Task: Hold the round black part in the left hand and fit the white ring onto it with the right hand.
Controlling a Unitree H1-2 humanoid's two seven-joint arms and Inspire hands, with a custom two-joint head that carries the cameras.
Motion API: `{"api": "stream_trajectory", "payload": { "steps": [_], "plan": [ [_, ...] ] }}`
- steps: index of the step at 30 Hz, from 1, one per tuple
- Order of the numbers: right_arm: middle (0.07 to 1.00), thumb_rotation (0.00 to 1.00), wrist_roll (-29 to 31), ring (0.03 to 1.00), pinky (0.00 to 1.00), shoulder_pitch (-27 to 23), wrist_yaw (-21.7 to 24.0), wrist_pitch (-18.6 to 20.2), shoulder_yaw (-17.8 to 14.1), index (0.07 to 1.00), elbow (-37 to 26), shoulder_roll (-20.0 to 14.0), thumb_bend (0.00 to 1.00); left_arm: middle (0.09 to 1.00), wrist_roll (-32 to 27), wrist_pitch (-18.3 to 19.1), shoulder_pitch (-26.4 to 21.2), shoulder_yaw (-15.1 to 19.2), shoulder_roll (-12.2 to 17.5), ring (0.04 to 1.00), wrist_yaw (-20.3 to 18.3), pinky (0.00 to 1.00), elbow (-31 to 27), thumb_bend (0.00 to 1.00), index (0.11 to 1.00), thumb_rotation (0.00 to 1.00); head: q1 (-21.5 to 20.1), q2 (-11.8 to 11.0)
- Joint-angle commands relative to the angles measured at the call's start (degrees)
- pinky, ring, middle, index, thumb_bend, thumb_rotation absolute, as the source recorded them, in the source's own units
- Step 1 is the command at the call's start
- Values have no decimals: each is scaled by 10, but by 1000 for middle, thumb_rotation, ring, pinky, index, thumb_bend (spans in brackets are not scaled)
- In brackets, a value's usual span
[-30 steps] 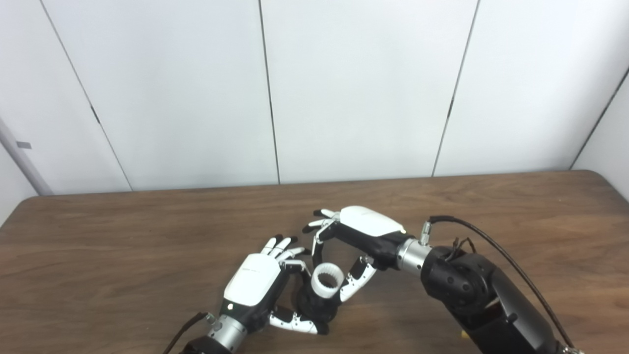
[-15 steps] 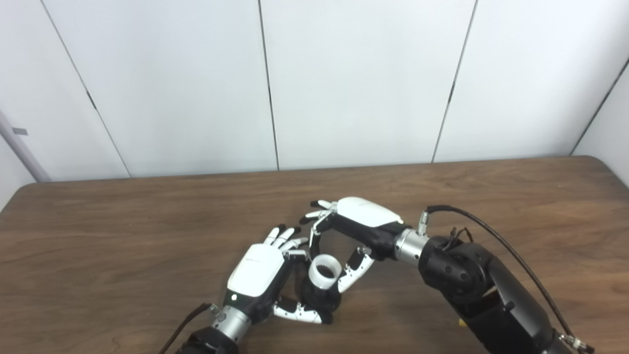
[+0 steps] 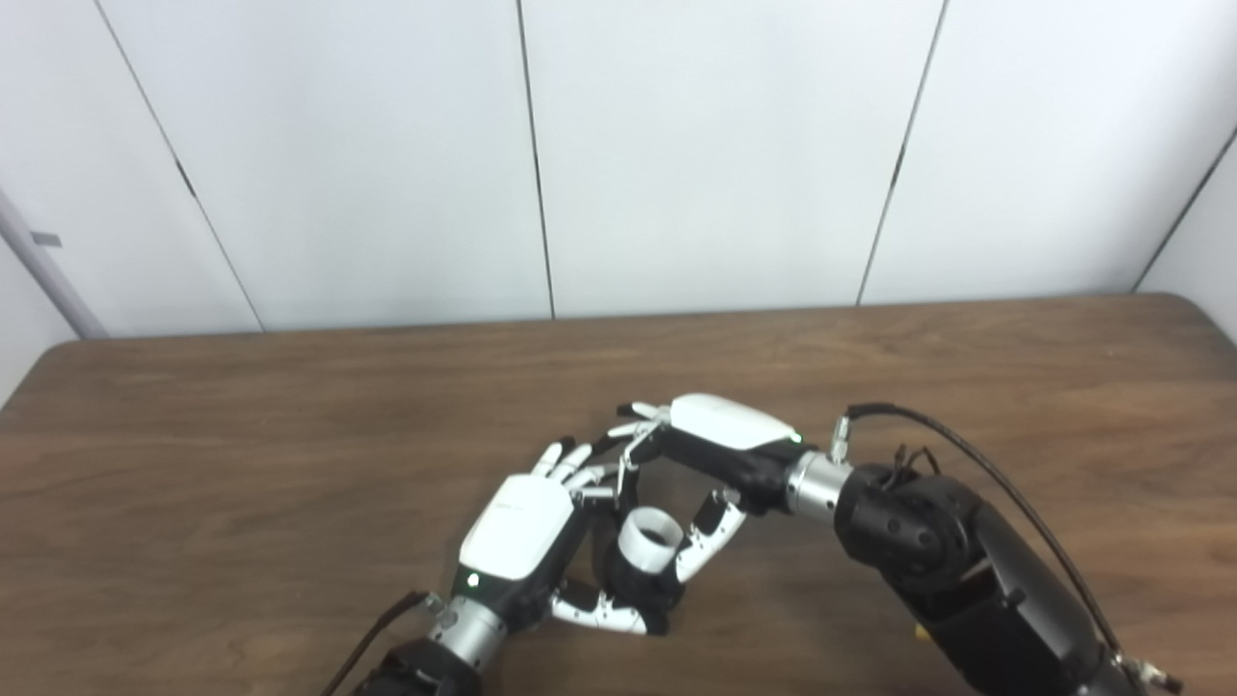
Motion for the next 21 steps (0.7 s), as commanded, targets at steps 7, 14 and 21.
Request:
{"api": "stream_trajectory", "payload": {
  "steps": [7,14,21],
  "plan": [
    [879,128,1,996,986,-11,-3,-17,3,475,-18,2,520,830,-2,-17,13,-19,-13,948,-27,1000,-13,519,478,48,1,3],
    [881,128,3,997,983,-13,-1,-18,4,476,-17,2,520,830,3,-11,10,-20,-15,951,-32,1000,-15,520,478,48,4,6],
    [881,128,5,1000,999,-6,-2,-13,6,476,-17,9,519,826,-1,-14,4,-18,-19,938,-28,1000,-3,520,479,48,6,3]
  ]
}}
